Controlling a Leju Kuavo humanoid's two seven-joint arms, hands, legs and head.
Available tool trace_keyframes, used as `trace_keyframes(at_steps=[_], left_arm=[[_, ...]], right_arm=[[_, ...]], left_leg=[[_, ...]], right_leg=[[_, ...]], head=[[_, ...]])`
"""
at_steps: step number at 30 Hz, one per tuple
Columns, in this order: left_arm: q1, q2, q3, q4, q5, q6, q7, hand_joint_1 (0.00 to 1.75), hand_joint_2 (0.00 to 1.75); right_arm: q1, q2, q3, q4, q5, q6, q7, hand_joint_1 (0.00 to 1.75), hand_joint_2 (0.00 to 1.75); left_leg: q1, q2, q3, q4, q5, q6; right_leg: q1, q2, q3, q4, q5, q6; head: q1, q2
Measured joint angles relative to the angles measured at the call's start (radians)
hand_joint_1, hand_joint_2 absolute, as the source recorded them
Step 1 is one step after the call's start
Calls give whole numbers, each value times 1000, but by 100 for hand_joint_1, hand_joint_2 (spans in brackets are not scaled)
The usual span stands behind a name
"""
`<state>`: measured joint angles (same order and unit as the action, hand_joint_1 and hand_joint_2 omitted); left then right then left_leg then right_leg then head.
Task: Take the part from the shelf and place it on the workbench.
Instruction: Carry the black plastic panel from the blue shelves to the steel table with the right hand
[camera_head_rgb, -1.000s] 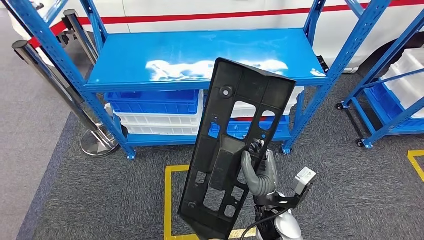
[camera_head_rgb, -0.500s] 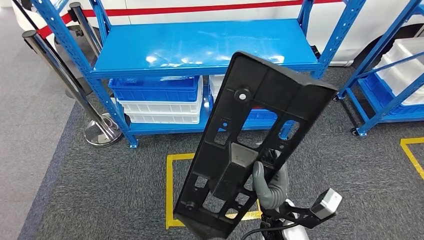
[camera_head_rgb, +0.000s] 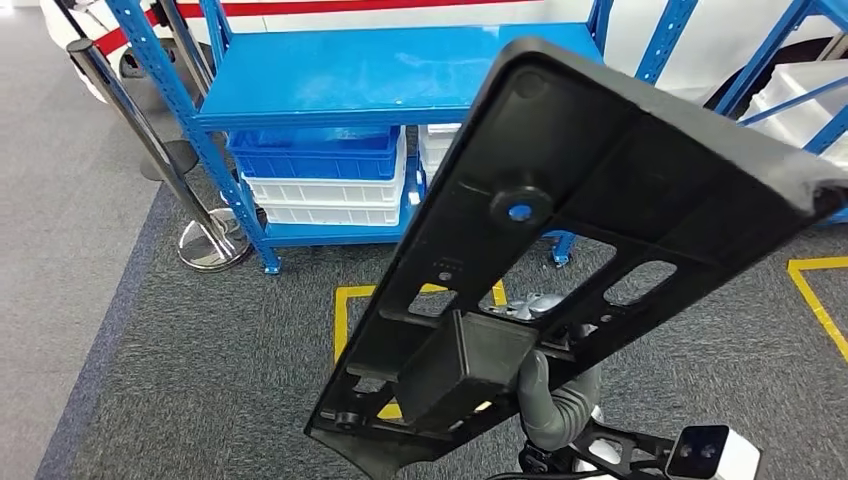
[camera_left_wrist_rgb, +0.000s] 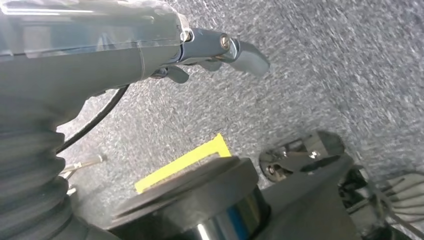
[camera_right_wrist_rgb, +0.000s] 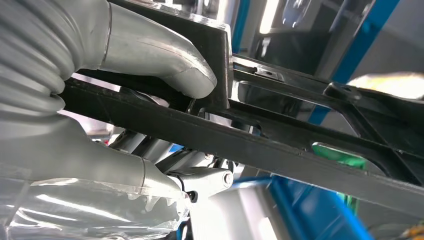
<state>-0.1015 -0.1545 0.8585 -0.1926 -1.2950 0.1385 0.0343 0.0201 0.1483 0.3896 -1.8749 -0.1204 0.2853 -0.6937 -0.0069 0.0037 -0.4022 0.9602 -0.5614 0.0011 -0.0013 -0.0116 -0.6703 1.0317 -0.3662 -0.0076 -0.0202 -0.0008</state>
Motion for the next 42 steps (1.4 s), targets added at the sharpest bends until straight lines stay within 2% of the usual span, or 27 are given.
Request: trace_keyframes(at_steps=[2, 4, 6, 7, 8, 9, 11, 13, 14, 16, 17, 19, 22, 23, 24, 25, 27, 29, 31, 33, 34, 35, 37, 38, 39, 40, 42], left_arm=[[4, 0, -5, 0, -3, 3, -5, 0, 175], [4, 1, -10, 0, -3, 6, -9, 0, 175], [3, 1, -13, 0, -2, 11, -13, 0, 175], [3, 1, -14, 0, 0, 14, -14, 0, 175], [3, 1, -14, 0, 2, 15, -15, 0, 175], [1, 1, -14, 0, 3, 16, -15, 0, 175], [-1, 1, -14, 0, 6, 16, -12, 0, 175], [-2, 1, -14, 0, 7, 17, -8, 0, 175], [-3, 0, -14, 0, 6, 17, -6, 0, 175], [-4, 0, -14, 0, 5, 17, -3, 0, 175], [-5, 0, -14, 0, 4, 17, -3, 0, 175], [-6, 0, -14, 0, 5, 17, -3, 0, 175], [-14, 0, -14, 0, 6, 17, -6, 0, 175], [-16, 0, -14, 0, 6, 17, -6, 0, 175], [-16, 0, -14, 0, 6, 17, -5, 0, 175], [-14, 0, -14, 0, 5, 17, -4, 0, 175], [-6, 0, -14, 0, 5, 17, -3, 0, 175], [-1, -1, -14, 0, 5, 17, -3, 0, 175], [-1, -3, -14, 0, 6, 17, -4, 0, 175], [-3, -7, -14, 0, 5, 17, -4, 0, 175], [-2, -9, -14, 0, 5, 16, -4, 0, 175], [-1, -10, -14, 0, 5, 16, -4, 0, 175], [1, -10, -14, 0, 4, 15, -3, 0, 175], [1, -10, -14, 0, 4, 14, -2, 0, 175], [1, -10, -14, 0, 4, 14, -1, 0, 175], [1, -10, -14, 0, 3, 14, 0, 0, 175], [1, -10, -14, 0, 2, 14, 2, 0, 175]], right_arm=[[-7, -1, 4, -1, 1, 1, 0, 175, 175], [-12, -3, 7, 0, 1, -2, 0, 175, 175], [-18, -6, 9, 3, -1, -6, 0, 175, 175], [-21, -8, 10, 4, -2, -9, 0, 175, 175], [-24, -9, 10, 6, -3, -11, 1, 175, 175], [-27, -10, 11, 8, -3, -13, 2, 175, 175], [-37, -11, 14, 9, -4, -16, 7, 175, 175], [-47, -11, 17, 9, -5, -17, 12, 175, 175], [-50, -11, 17, 9, -6, -17, 15, 175, 175], [-51, -12, 18, 9, -5, -18, 22, 175, 175], [-52, -12, 18, 8, -5, -18, 25, 175, 175], [-55, -12, 20, 8, -4, -19, 26, 175, 175], [-57, -12, 25, 8, -2, -24, 28, 175, 175], [-57, -12, 26, 9, -2, -27, 30, 175, 175], [-57, -12, 27, 9, 0, -29, 33, 175, 175], [-57, -12, 27, 8, 1, -31, 37, 175, 175], [-58, -12, 29, 8, 4, -32, 42, 175, 175], [-60, -12, 31, 8, 6, -34, 43, 175, 175], [-61, -12, 32, 8, 16, -45, 44, 175, 175], [-61, -12, 32, 8, 34, -64, 44, 175, 175], [-62, -12, 32, 8, 42, -73, 44, 175, 175], [-62, -12, 32, 8, 48, -80, 43, 175, 175], [-60, -13, 32, 8, 57, -94, 42, 175, 175], [-57, -14, 32, 8, 61, -101, 41, 175, 175], [-55, -15, 32, 8, 65, -106, 40, 175, 175], [-52, -16, 32, 9, 69, -110, 39, 175, 175], [-51, -17, 32, 8, 74, -116, 39, 175, 175]], left_leg=[[2, 2, -15, -3, 21, 15], [5, 9, -35, -5, 43, 25], [3, 19, -60, 0, 59, 29], [2, 24, -71, 3, 66, 29], [2, 30, -82, 7, 72, 28], [2, 36, -91, 12, 76, 26], [1, 49, -106, 25, 79, 22], [-3, 60, -117, 38, 80, 15], [-5, 66, -120, 41, 80, 10], [-5, 73, -123, 43, 80, -1], [-3, 66, -126, 50, 73, -6], [0, 34, -151, 112, 25, -16], [3, 8, -218, 296, -67, -21], [3, 7, -223, 323, -71, -20], [3, 6, -211, 310, -54, -19], [3, 2, -183, 263, -23, -16], [6, -34, -119, 129, 39, -9], [7, -65, -89, 53, 53, -3], [7, -59, -88, 39, 51, 3], [11, -40, -90, 30, 62, 13], [13, -28, -90, 25, 67, 18], [12, -15, -92, 24, 70, 21], [9, 10, -98, 26, 72, 24], [9, 22, -101, 28, 72, 24], [8, 34, -102, 29, 72, 23], [8, 45, -102, 29, 71, 22], [6, 64, -99, 30, 68, 17]], right_leg=[[-3, 2, -8, 6, -3, 12], [-6, 6, -37, 79, -67, 20], [-8, 8, -77, 208, -151, 26], [-9, 8, -84, 255, -174, 28], [-10, 7, -75, 269, -180, 30], [-12, 6, -45, 243, -169, 29], [-11, -16, 51, 113, -133, 25], [-4, -39, 109, 16, -118, 12], [-1, -42, 112, 2, -120, 5], [0, -27, 106, -1, -112, -8], [-1, -21, 104, -4, -107, -14], [-4, -10, 98, -9, -97, -28], [-2, 11, 84, -7, -87, -36], [-1, 21, 81, -6, -84, -36], [-1, 32, 79, -5, -82, -34], [-1, 44, 77, -3, -80, -32], [-1, 67, 73, 2, -76, -26], [-1, 86, 60, 6, -68, -14], [-2, 102, 47, 5, -56, 2], [0, 87, 34, 20, -65, 13], [0, 68, 20, 51, -87, 18], [-2, 46, -3, 102, -119, 22], [-7, 24, -57, 226, -179, 30], [-9, 19, -71, 264, -189, 32], [-10, 16, -67, 267, -181, 34], [-11, 10, -44, 232, -157, 33], [-6, -23, 34, 99, -104, 26]], head=[[0, 0], [2, 0], [3, 0], [3, 0], [3, 0], [3, 0], [3, 0], [2, 0], [2, 0], [2, 0], [2, 0], [1, 0], [1, 0], [1, 0], [1, 0], [1, 0], [2, 0], [2, 0], [2, 0], [5, 0], [7, 0], [9, 0], [11, 0], [11, 0], [11, 0], [11, 0], [11, 0]])
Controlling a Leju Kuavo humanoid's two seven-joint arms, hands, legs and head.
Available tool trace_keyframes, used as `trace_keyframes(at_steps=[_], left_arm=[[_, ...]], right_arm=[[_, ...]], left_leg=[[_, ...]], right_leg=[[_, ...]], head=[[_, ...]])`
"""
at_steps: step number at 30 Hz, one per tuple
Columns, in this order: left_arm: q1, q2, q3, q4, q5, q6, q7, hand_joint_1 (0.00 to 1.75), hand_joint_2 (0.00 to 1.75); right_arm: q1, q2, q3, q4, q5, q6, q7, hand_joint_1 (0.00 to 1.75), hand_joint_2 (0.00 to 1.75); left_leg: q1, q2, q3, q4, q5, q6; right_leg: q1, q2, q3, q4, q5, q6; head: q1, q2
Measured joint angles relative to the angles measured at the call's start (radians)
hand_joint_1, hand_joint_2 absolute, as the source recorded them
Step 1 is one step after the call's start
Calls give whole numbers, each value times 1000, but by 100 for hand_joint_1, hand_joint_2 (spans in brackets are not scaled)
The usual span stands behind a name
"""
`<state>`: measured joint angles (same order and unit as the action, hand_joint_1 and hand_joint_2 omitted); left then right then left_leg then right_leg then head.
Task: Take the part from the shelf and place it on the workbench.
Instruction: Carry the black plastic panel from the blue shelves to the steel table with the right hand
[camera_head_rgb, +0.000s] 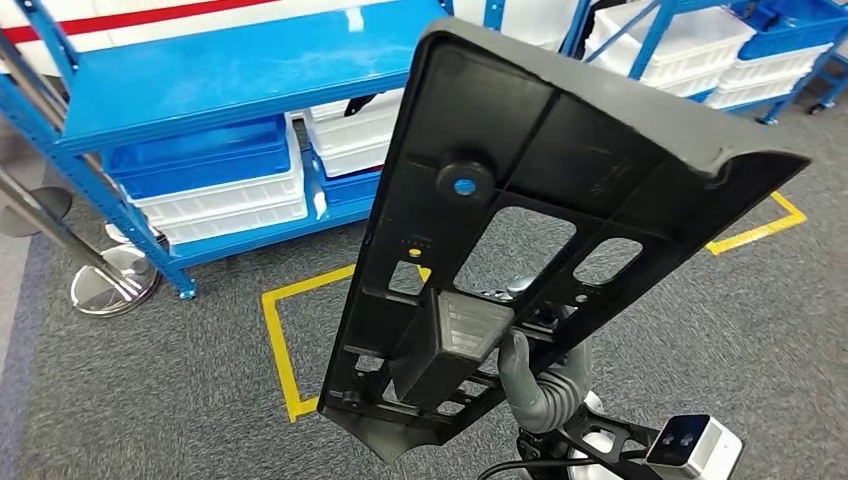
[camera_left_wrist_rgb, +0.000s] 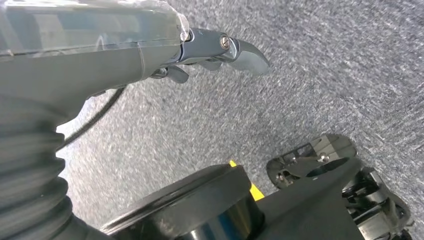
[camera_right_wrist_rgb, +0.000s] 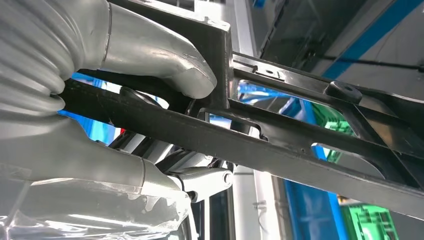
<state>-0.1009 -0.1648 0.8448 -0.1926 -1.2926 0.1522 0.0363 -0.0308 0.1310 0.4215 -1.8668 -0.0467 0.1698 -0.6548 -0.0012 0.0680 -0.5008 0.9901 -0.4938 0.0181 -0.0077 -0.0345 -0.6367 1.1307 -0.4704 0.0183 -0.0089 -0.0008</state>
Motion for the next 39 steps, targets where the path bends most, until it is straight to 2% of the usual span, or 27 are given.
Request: trace_keyframes(at_steps=[2, 3, 4, 5, 7, 9, 10, 11, 12, 13, 14, 16, 18, 20, 22, 24, 26, 27, 28, 29, 31, 32, 33, 35, 36, 37, 39], left_arm=[[1, 0, 0, 0, -1, 0, 2, 0, 175], [1, 0, 0, 0, -2, 2, 4, 0, 175], [0, 0, 0, 0, -2, 6, 8, 0, 175], [-1, 0, 0, 0, -4, 15, 14, 0, 175], [-4, 0, 0, 0, -6, 39, 26, 0, 175], [-8, 0, 0, 0, -8, 68, 31, 0, 175], [-12, -1, 0, 0, -9, 84, 31, 0, 175], [-15, -2, 0, 0, -11, 99, 29, 0, 175], [-16, -2, 0, 0, -14, 110, 27, 0, 175], [-15, -3, 0, 0, -16, 117, 25, 0, 175], [-12, -3, 0, 0, -18, 121, 23, 0, 175], [-7, -3, 0, 0, -22, 123, 17, 0, 175], [-6, -4, -1, 0, -28, 123, 14, 0, 175], [-8, -5, -2, 0, -33, 124, 15, 0, 175], [-8, -7, -3, 0, -36, 124, 15, 0, 175], [-5, -8, -4, 0, -36, 124, 15, 0, 175], [-2, -7, -4, 0, -35, 125, 15, 0, 175], [-2, -7, -4, 0, -34, 125, 15, 0, 175], [-2, -6, -4, 0, -33, 126, 15, 0, 175], [-2, -6, -4, 0, -34, 125, 15, 0, 175], [-2, -6, -4, 0, -36, 125, 15, 0, 175], [-2, -6, -4, 0, -37, 125, 15, 0, 175], [-1, -6, -4, 0, -38, 125, 15, 0, 175], [-2, -5, -6, 0, -40, 123, 15, 0, 175], [-4, -5, -7, 0, -41, 120, 15, 0, 175], [-4, -5, -8, 0, -42, 116, 15, 0, 175], [-8, -4, -8, 0, -41, 102, 14, 0, 175]], right_arm=[[0, 0, 0, -1, 1, -3, 0, 175, 175], [0, 0, 0, -1, 2, -4, 0, 175, 175], [1, 0, 0, -2, 3, -5, 0, 175, 175], [1, 0, -1, -2, 6, -7, -1, 175, 175], [0, -1, -1, -5, 12, -11, -1, 175, 175], [-1, -1, -1, -6, 20, -23, -1, 175, 175], [0, -1, -1, -6, 25, -32, -1, 175, 175], [1, -1, -1, -6, 31, -42, -1, 175, 175], [3, -1, -1, -6, 36, -52, -2, 175, 175], [4, -1, -1, -6, 41, -61, -4, 175, 175], [6, -1, -1, -6, 45, -69, -9, 175, 175], [9, -1, -2, -7, 52, -82, -20, 175, 175], [13, -2, -4, -9, 56, -91, -30, 175, 175], [20, -3, -8, -14, 60, -98, -35, 175, 175], [25, -4, -12, -20, 66, -100, -36, 175, 175], [28, -5, -15, -22, 73, -101, -36, 175, 175], [33, -6, -15, -21, 77, -101, -35, 175, 175], [35, -6, -15, -20, 79, -101, -35, 175, 175], [37, -7, -15, -18, 81, -102, -35, 175, 175], [39, -7, -15, -17, 83, -104, -35, 175, 175], [39, -7, -15, -15, 87, -109, -35, 175, 175], [39, -7, -15, -15, 88, -112, -35, 175, 175], [39, -7, -15, -15, 89, -114, -35, 175, 175], [39, -7, -16, -15, 92, -116, -34, 175, 175], [40, -7, -16, -16, 95, -117, -34, 175, 175], [40, -7, -16, -16, 97, -118, -34, 175, 175], [40, -6, -16, -17, 100, -119, -33, 175, 175]], left_leg=[[-5, 15, 1, 2, -4, -9], [-7, 24, 0, 3, -5, -13], [-7, 33, 1, 3, -6, -18], [-6, 33, 1, 6, -11, -23], [-3, -1, -13, 47, -44, -33], [1, -43, -60, 161, -109, -39], [1, -50, -87, 226, -136, -41], [2, -52, -106, 273, -149, -42], [3, -54, -109, 285, -141, -43], [4, -57, -95, 259, -114, -42], [6, -67, -70, 203, -75, -41], [11, -112, -23, 86, -19, -37], [12, -140, -7, 32, -15, -32], [13, -125, -5, 17, -16, -23], [16, -104, -3, 7, -7, -12], [13, -78, -1, 2, -2, -6], [10, -51, -3, 3, -2, -3], [9, -38, -4, 4, -3, -3], [9, -26, -3, 4, -4, -4], [9, -16, -2, 5, -6, -6], [7, 1, 2, 7, -11, -12], [4, 8, 3, 8, -14, -17], [2, 15, 4, 8, -16, -21], [0, 31, 7, 7, -20, -30], [2, 29, 8, 11, -26, -36], [4, 15, 3, 27, -41, -41], [8, -30, -37, 122, -97, -47]], right_leg=[[10, -30, 44, -88, 18, -16], [14, -32, 45, -97, 14, -24], [15, -22, 42, -100, 15, -32], [13, -13, 41, -103, 18, -38], [8, 5, 41, -109, 24, -50], [7, 21, 39, -111, 27, -58], [7, 30, 37, -110, 28, -60], [8, 40, 37, -109, 29, -61], [8, 53, 36, -107, 29, -61], [8, 66, 36, -105, 29, -61], [7, 79, 36, -102, 29, -60], [7, 104, 29, -95, 31, -54], [6, 123, 13, -90, 39, -41], [4, 137, 1, -90, 48, -26], [7, 111, -13, -67, 32, -16], [7, 64, -55, 26, -23, -10], [1, 45, -109, 145, -73, -5], [-1, 41, -120, 172, -76, -4], [-3, 38, -111, 160, -60, -3], [-5, 30, -82, 111, -30, -3], [-1, -8, -8, -23, 15, -8], [4, -23, 15, -68, 23, -14], [8, -31, 24, -88, 21, -19], [12, -14, 22, -91, 21, -32], [11, -4, 22, -94, 22, -37], [9, 5, 23, -97, 24, -43], [6, 22, 25, -100, 27, -54]], head=[[-1, 0], [-1, 0], [-1, 0], [-1, 0], [-2, 0], [-2, 0], [-2, 0], [-2, 0], [-2, 0], [-2, 0], [-2, 0], [-2, 0], [-1, 0], [-1, 0], [2, 0], [5, 0], [6, 0], [6, 0], [6, 0], [6, 0], [6, 0], [5, 0], [5, 0], [4, 0], [4, 0], [4, 0], [3, 0]])
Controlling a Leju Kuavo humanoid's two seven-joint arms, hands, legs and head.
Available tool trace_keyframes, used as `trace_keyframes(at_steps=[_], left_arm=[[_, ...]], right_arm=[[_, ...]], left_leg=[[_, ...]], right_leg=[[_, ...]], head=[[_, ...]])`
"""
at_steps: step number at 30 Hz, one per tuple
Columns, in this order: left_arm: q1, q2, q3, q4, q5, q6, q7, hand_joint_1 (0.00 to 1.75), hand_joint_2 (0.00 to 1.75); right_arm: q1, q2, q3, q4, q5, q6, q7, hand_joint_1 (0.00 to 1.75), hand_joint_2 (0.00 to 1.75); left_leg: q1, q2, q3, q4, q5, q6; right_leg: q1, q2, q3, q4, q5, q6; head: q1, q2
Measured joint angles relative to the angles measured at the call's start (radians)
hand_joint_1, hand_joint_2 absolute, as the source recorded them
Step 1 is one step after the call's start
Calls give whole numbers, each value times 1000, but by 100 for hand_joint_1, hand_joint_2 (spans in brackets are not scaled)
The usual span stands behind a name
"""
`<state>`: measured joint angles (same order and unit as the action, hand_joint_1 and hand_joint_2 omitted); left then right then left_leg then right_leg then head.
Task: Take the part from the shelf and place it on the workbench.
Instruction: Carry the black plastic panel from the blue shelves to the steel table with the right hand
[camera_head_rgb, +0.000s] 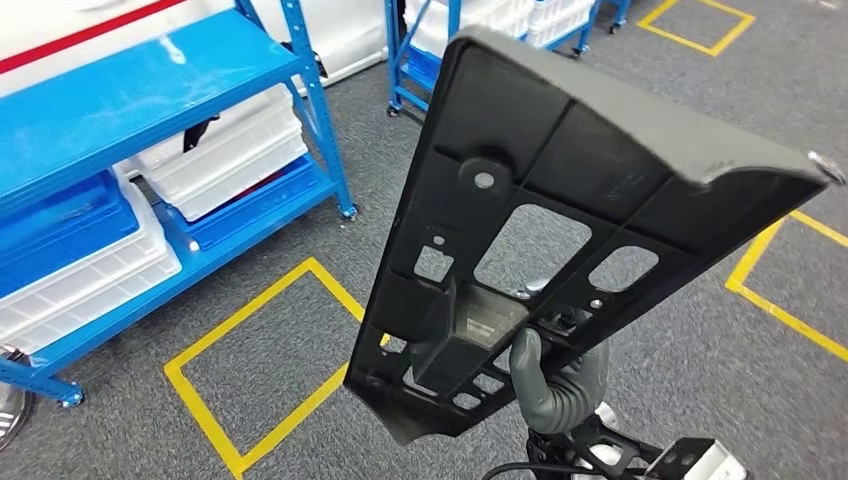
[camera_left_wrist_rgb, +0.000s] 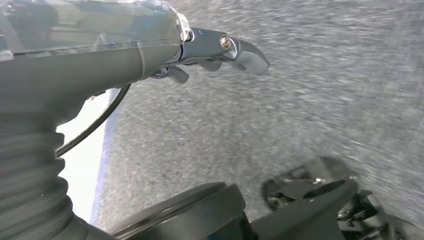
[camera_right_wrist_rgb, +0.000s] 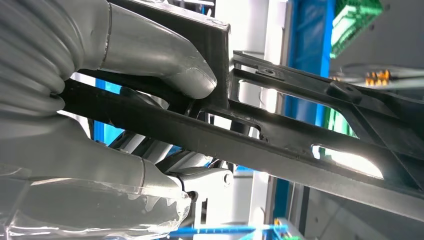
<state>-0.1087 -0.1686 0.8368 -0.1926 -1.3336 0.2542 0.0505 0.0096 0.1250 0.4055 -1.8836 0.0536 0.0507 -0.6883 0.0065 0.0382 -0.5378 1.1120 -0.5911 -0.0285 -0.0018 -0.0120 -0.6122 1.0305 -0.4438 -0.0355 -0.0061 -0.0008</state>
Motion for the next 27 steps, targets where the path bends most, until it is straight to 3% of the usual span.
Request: trace_keyframes(at_steps=[2, 3, 4, 6, 8, 10, 12, 14, 16, 18, 19, 20, 22, 24, 25, 27], left_arm=[[-8, 1, 0, 0, 6, -18, 0, 0, 175], [-11, 2, 0, 0, 9, -27, 2, 0, 175], [-13, 3, 0, 0, 12, -36, 3, 0, 175], [-12, 5, 0, 0, 15, -53, 9, 0, 175], [-7, 8, 1, 0, 19, -68, 13, 0, 175], [-6, 9, 2, 0, 24, -77, 15, 0, 175], [-7, 9, 2, 0, 25, -84, 14, 0, 175], [-6, 8, 3, 0, 26, -87, 12, 0, 175], [-2, 8, 4, 0, 29, -90, 10, 0, 175], [-1, 9, 6, 0, 31, -93, 10, 0, 175], [-1, 9, 7, 0, 31, -95, 10, 0, 175], [-1, 9, 7, 0, 31, -97, 10, 0, 175], [-1, 9, 7, 0, 28, -100, 10, 0, 175], [-1, 9, 7, 0, 26, -102, 11, 0, 175], [-1, 9, 7, 0, 25, -102, 12, 0, 175], [-4, 10, 7, 0, 23, -103, 14, 0, 175]], right_arm=[[0, 0, 0, 1, 4, -1, 2, 175, 175], [1, 0, 0, 1, 6, -1, 3, 175, 175], [1, 0, 0, 2, 8, 0, 4, 175, 175], [2, 0, 0, 3, 9, 0, 4, 175, 175], [1, 0, 0, 3, 9, 1, 4, 175, 175], [1, 0, 0, 4, 9, 1, 3, 175, 175], [5, 0, 0, 5, 8, 1, 0, 175, 175], [9, -1, -5, 5, 7, 1, -3, 175, 175], [15, -2, -13, 6, 4, 2, -4, 175, 175], [21, -3, -21, 7, 3, 2, -4, 175, 175], [24, -4, -25, 8, 2, 2, -4, 175, 175], [27, -5, -29, 9, 2, 2, -4, 175, 175], [28, -6, -36, 10, 2, 3, -4, 175, 175], [28, -6, -42, 9, 1, 6, -4, 175, 175], [29, -6, -45, 9, 0, 7, -4, 175, 175], [32, -6, -53, 9, -2, 12, -5, 175, 175]], left_leg=[[0, -22, -62, 132, -54, -1], [0, -25, -80, 170, -59, 0], [0, -26, -82, 170, -43, 1], [0, -43, -42, 69, 32, 8], [1, -84, 4, -50, 81, 16], [-2, -103, 18, -93, 84, 21], [-2, -88, 22, -106, 90, 30], [2, -66, 26, -120, 100, 41], [1, -41, 27, -126, 105, 46], [-1, -15, 25, -125, 104, 46], [-1, -3, 26, -125, 102, 46], [-1, 8, 27, -124, 101, 45], [-2, 28, 32, -124, 95, 39], [-7, 44, 36, -121, 88, 30], [-10, 53, 37, -120, 85, 25], [-11, 68, 40, -120, 78, 16]], right_leg=[[2, 18, -1, 1, 1, -6], [4, 29, -1, 1, 1, -6], [5, 41, 0, 2, 1, -7], [5, 66, 1, 5, 1, -6], [6, 89, -5, 12, 4, -1], [2, 106, -16, 13, 11, 11], [-1, 115, -22, 9, 18, 25], [2, 83, -37, 39, -6, 34], [2, 38, -84, 141, -66, 42], [-5, 23, -130, 244, -105, 48], [-8, 19, -133, 255, -100, 50], [-10, 14, -117, 229, -79, 52], [-10, -20, -47, 106, -25, 50], [-1, -52, -1, 16, -5, 40], [4, -55, 2, 5, -10, 34], [4, -36, 0, 0, -8, 23]], head=[[-1, 0], [-1, 0], [-1, 0], [-1, 0], [0, 0], [0, 0], [0, 0], [3, 0], [6, 0], [7, 0], [7, 0], [6, 0], [7, 0], [6, 0], [5, 0], [5, 0]])
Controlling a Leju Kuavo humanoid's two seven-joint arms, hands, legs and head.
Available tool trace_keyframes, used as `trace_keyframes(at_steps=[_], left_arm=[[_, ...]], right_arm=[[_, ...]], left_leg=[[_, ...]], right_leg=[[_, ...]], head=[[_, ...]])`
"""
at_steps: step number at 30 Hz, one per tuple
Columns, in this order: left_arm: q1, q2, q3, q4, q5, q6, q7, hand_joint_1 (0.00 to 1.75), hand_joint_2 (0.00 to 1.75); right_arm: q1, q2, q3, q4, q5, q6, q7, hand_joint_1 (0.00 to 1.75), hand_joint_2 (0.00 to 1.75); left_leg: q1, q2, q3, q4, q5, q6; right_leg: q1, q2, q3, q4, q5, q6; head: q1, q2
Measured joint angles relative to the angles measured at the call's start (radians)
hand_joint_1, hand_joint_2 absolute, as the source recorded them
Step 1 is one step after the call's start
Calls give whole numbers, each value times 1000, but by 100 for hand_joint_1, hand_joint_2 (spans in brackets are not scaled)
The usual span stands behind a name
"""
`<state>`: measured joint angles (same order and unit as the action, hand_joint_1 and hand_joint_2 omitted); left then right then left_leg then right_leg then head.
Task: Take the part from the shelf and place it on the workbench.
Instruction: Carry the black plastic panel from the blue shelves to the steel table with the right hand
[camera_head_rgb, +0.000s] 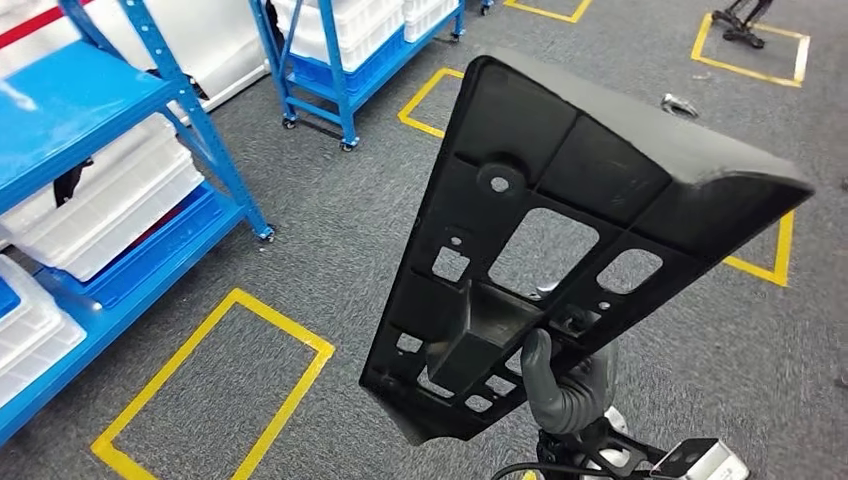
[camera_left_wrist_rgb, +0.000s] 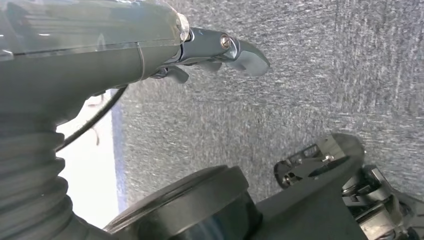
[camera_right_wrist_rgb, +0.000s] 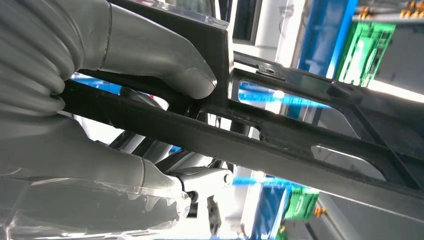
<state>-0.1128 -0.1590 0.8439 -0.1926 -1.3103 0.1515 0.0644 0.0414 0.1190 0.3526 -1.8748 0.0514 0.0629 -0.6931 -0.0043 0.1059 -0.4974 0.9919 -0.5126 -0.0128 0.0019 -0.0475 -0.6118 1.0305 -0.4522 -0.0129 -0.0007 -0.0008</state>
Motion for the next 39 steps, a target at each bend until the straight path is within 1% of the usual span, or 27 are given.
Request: trace_keyframes(at_steps=[2, 4, 6, 7, 8, 9, 11, 13, 15, 16, 17, 18, 20, 21, 22, 23, 24, 26, 28, 30, 31, 33, 35, 36, 37, 38, 39], left_arm=[[-2, 0, 0, 0, -2, -1, 1, 0, 175], [-5, 1, 0, 0, -2, -2, 1, 0, 175], [-12, 1, 0, 0, -1, -3, -1, 0, 175], [-15, 1, 0, 0, -1, -3, -1, 0, 175], [-16, 1, 0, 0, -1, -3, -1, 0, 175], [-15, 1, 0, 0, -1, -3, 0, 0, 175], [-9, 1, 1, 0, -1, -1, 3, 0, 175], [-5, 1, 2, 0, 0, 1, 4, 0, 175], [-6, 0, 2, 0, 0, 3, 4, 0, 175], [-7, 0, 2, 0, 0, 3, 4, 0, 175], [-6, -1, 2, 0, 0, 3, 4, 0, 175], [-5, -2, 3, 0, -1, 3, 4, 0, 175], [-2, -2, 3, 0, -1, 4, 4, 0, 175], [-1, -1, 3, 0, -1, 4, 4, 0, 175], [-1, -1, 4, 0, -2, 4, 4, 0, 175], [0, -1, 4, 0, -2, 4, 4, 0, 175], [0, -1, 4, 0, -3, 4, 4, 0, 175], [1, -2, 4, 0, -5, 6, 5, 0, 175], [3, -2, 4, 0, -7, 6, 5, 0, 175], [2, -2, 4, 0, -8, 7, 5, 0, 175], [1, -2, 4, 0, -9, 7, 5, 0, 175], [0, -2, 4, 0, -10, 7, 5, 0, 175], [-3, -2, 5, 0, -9, 6, 3, 0, 175], [-6, -2, 5, 0, -9, 6, 2, 0, 175], [-11, -2, 6, 0, -9, 5, 1, 0, 175], [-13, -2, 6, 0, -9, 5, 1, 0, 175], [-13, -2, 6, 0, -10, 4, 2, 0, 175]], right_arm=[[0, 0, -8, 0, -1, 8, -1, 175, 175], [-1, 2, -12, -1, -2, 13, -1, 175, 175], [0, 3, -16, 1, -3, 15, -1, 175, 175], [0, 3, -18, 1, -4, 16, -1, 175, 175], [1, 3, -20, 2, -6, 20, -1, 175, 175], [1, 4, -23, 2, -7, 25, -1, 175, 175], [0, 6, -28, 2, -9, 39, -1, 175, 175], [0, 10, -32, 2, -10, 50, -1, 175, 175], [0, 12, -36, 3, -10, 57, -1, 175, 175], [0, 12, -39, 3, -10, 60, -1, 175, 175], [0, 12, -41, 3, -10, 62, -1, 175, 175], [-1, 13, -43, 2, -10, 64, -1, 175, 175], [-1, 14, -47, 3, -10, 65, -2, 175, 175], [0, 14, -48, 4, -9, 66, -2, 175, 175], [2, 14, -49, 5, -8, 66, -2, 175, 175], [3, 14, -49, 5, -8, 66, -2, 175, 175], [4, 14, -50, 6, -7, 66, -2, 175, 175], [4, 14, -50, 5, -7, 66, -1, 175, 175], [4, 16, -51, 4, -6, 66, -2, 175, 175], [8, 17, -51, 2, -3, 66, -2, 175, 175], [10, 18, -52, 1, -2, 66, -2, 175, 175], [13, 22, -53, -3, 1, 66, -2, 175, 175], [15, 28, -53, -6, 4, 67, -2, 175, 175], [16, 30, -53, -6, 6, 67, -2, 175, 175], [18, 31, -54, -6, 7, 68, -2, 175, 175], [20, 31, -54, -6, 8, 68, -2, 175, 175], [21, 31, -55, -6, 8, 68, -2, 175, 175]], left_leg=[[4, -28, -11, 35, -28, -9], [7, -77, -61, 146, -86, -14], [8, -94, -120, 270, -129, -15], [8, -95, -133, 293, -125, -15], [8, -97, -128, 278, -102, -14], [8, -101, -108, 228, -63, -11], [11, -137, -58, 102, 1, -6], [13, -166, -31, 33, 12, 0], [12, -158, -27, 18, 10, 11], [13, -149, -25, 13, 14, 17], [14, -139, -23, 8, 18, 24], [16, -128, -21, 3, 21, 29], [12, -105, -20, 2, 22, 34], [11, -92, -20, 2, 21, 35], [10, -80, -20, 3, 20, 35], [10, -69, -18, 3, 18, 34], [10, -58, -15, 3, 15, 33], [8, -40, -6, 3, 8, 27], [3, -25, -2, 4, 1, 18], [1, -7, 2, 2, -3, 9], [2, -9, 5, 4, -8, 4], [4, -44, -8, 45, -39, -5], [7, -87, -61, 164, -101, -9], [8, -93, -93, 233, -128, -11], [8, -95, -115, 281, -140, -13], [8, -96, -122, 295, -132, -13], [10, -97, -113, 270, -104, -14]], right_leg=[[-5, 20, 3, -6, 3, -11], [-6, 38, 5, -8, 3, -20], [-4, 59, 5, -7, 2, -24], [-3, 71, 6, -6, 2, -24], [-3, 84, 7, -4, 2, -24], [-3, 98, 9, -2, 1, -24], [-4, 124, 8, 3, 0, -20], [-5, 143, -2, 8, 4, -11], [-7, 158, -10, 6, 10, 3], [-6, 152, -13, 9, 8, 8], [-5, 135, -21, 26, -4, 12], [-4, 112, -37, 61, -27, 16], [-7, 69, -94, 182, -87, 22], [-9, 60, -122, 238, -106, 25], [-12, 56, -138, 269, -109, 27], [-13, 52, -133, 261, -92, 28], [-14, 45, -109, 215, -60, 27], [-9, 10, -37, 78, -5, 21], [2, -16, -1, 6, 6, 13], [6, -5, -1, -2, 3, 5], [4, 5, 0, -5, 4, 1], [-3, 23, 5, -13, 6, -10], [-6, 41, 7, -15, 7, -17], [-6, 50, 7, -14, 7, -19], [-5, 61, 7, -13, 7, -20], [-5, 73, 8, -11, 7, -20], [-6, 87, 8, -8, 6, -19]], head=[[-1, 0], [-2, 0], [-2, 0], [-2, 0], [-2, 0], [-2, 0], [-2, 0], [-2, 0], [-2, 0], [-1, 0], [1, 0], [3, 0], [7, 0], [8, 0], [8, 0], [8, 0], [8, 0], [8, 0], [8, 0], [8, 0], [8, 0], [7, 0], [6, 0], [5, 0], [5, 0], [5, 0], [5, 0]])
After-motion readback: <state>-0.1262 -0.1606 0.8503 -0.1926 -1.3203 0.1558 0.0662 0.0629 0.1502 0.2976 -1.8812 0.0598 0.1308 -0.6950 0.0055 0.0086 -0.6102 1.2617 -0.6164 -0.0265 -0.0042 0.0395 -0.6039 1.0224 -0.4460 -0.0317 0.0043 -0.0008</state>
